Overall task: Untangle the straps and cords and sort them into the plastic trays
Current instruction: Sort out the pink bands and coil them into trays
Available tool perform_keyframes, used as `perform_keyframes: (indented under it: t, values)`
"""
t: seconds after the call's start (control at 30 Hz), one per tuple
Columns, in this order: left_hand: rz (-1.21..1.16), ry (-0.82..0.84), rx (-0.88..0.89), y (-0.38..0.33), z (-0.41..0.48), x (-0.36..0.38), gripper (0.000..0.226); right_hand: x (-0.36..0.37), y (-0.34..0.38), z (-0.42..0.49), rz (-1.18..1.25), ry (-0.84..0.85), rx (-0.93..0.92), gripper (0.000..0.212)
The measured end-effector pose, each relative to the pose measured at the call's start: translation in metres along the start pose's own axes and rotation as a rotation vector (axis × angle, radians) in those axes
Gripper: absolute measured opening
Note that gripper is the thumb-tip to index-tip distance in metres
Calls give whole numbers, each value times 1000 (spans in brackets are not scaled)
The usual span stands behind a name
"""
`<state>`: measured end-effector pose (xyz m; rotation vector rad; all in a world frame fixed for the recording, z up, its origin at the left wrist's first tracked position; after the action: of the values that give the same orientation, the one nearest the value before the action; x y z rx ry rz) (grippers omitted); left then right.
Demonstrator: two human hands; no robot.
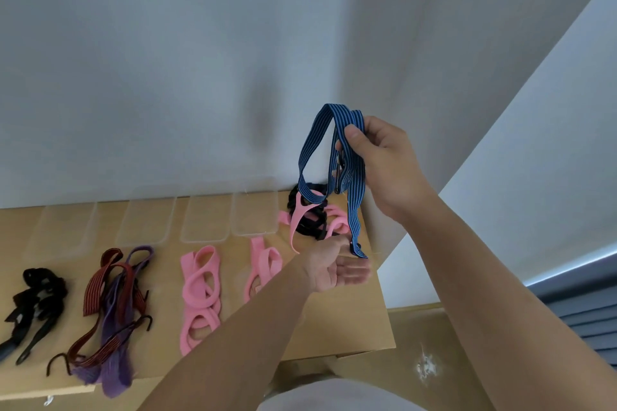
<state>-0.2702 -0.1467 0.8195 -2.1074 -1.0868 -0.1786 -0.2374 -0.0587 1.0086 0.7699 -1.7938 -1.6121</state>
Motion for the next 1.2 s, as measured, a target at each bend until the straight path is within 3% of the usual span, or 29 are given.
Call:
perform_keyframes:
  t: [0.13,0.4,0.53,0.67,0.9,1.07,1.2]
  values:
    - [-232,-165,114,0,6,0,33,-14,-5,-2,5,35,47,18]
    - [-526,-200,329,-18,-4,-7,13,-41,-19,-5,-48,83,120,20]
    - [-231,-150,534,-28,-23,-1,27,-52,-37,-3,-113,77,209,19]
    - [-30,-241,686,-38,-40,7,36,-53,-66,-2,-187,69,296,21]
    - [489,-361,902,-42,-49,11,42,-41,-98,-10,-12,98,363,18]
    - [959,-385,948,-52,-68,15,31,-37,-99,-11,27,135,385,22]
    - [1141,-350,827,-63,-90,7,35,-32,-99,-8,32,92,404,18]
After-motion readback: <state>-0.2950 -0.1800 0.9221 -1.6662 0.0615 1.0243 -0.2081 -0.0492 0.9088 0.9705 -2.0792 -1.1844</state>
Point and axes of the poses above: each hand's wrist, its own z-axis towards the middle knuckle, its own x-axis out of the palm, y = z × x, the point moved 2 cm from there along z, towards the middle knuckle, and after that the axes turned 7 degrees about x, right-handed, at the moved point
